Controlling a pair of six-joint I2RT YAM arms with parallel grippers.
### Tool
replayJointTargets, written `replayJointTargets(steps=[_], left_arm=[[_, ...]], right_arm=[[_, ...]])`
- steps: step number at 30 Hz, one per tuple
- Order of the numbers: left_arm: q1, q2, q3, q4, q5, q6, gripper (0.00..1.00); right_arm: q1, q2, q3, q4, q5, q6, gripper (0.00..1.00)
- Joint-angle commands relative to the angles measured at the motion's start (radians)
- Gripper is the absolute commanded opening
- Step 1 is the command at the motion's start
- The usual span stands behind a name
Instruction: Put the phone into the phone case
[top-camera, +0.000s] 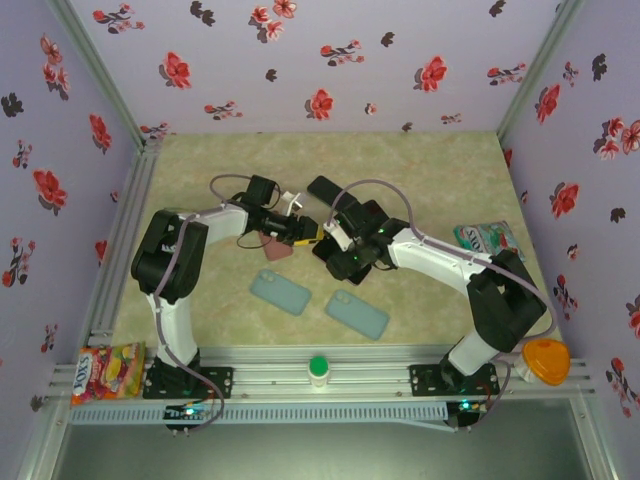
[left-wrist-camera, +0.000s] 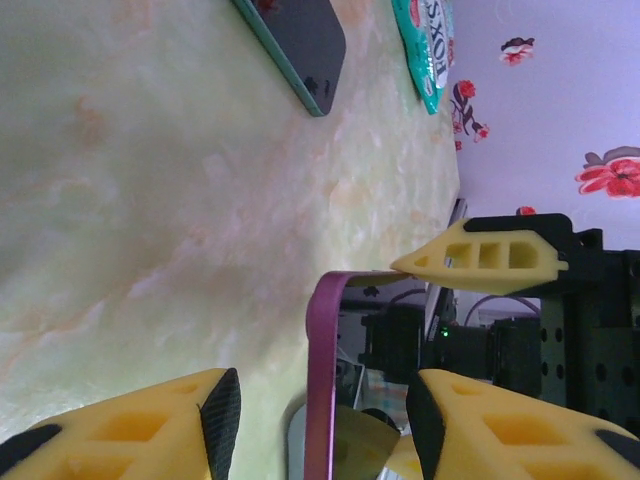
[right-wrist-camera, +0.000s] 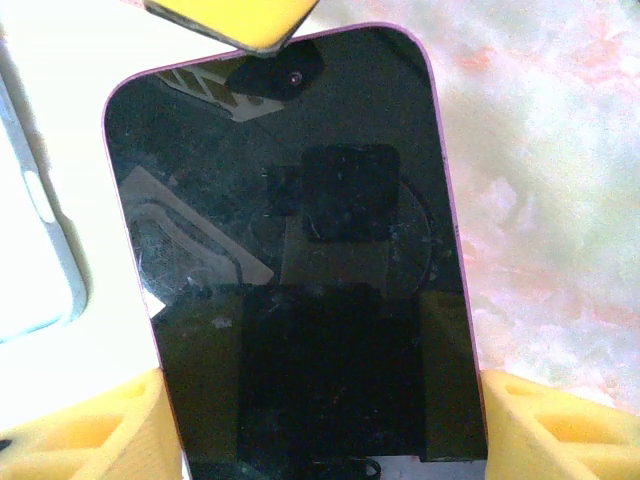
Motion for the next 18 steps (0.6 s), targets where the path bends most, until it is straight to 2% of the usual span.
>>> replayJointTargets(steps=[1,18], left_arm=[[-0.011,0.02,-0.007,0.001,0.051,0.008,0.52],[-0.044,0.038,-0.003,-0.041,0.065,0.042,0.48]], right_arm=[[0.008,-0.032,0.004,0.025,0.024,0.012,0.64],[0.01,-0.029,0.021,0.025,0.037,0.006,0.63]])
